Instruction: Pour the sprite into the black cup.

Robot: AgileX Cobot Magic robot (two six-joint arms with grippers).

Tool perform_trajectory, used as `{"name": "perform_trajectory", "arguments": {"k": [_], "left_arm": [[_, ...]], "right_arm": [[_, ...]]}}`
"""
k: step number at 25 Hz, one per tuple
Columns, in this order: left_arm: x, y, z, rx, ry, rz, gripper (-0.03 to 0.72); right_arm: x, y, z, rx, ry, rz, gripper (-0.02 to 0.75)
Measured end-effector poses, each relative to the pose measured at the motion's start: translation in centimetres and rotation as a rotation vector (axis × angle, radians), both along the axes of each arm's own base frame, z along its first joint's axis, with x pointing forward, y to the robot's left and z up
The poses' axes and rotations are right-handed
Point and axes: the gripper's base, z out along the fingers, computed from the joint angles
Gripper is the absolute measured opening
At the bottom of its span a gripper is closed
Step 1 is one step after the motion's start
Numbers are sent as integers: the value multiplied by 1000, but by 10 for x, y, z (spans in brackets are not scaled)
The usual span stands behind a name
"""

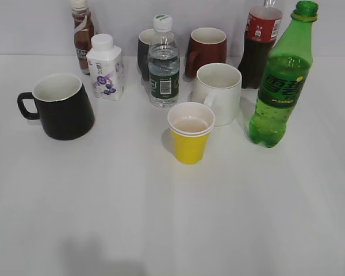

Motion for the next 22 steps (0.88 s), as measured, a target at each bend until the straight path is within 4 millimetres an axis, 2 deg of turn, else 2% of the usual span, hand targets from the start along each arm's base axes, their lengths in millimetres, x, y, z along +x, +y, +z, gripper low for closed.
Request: {"name": "perform_trajectory", "arguments": {"k": [18, 20, 22], "left_arm": [[0, -1, 0, -16, -1, -13, 246], [0, -4, 6, -44, -42, -31, 246], [6, -5, 20, -75, -179, -37, 246]], "right_arm": [[0, 0, 0, 0, 0, 0, 574], [0, 0, 0, 0, 0, 0, 574], [0, 0, 0, 0, 0, 0, 574]]}}
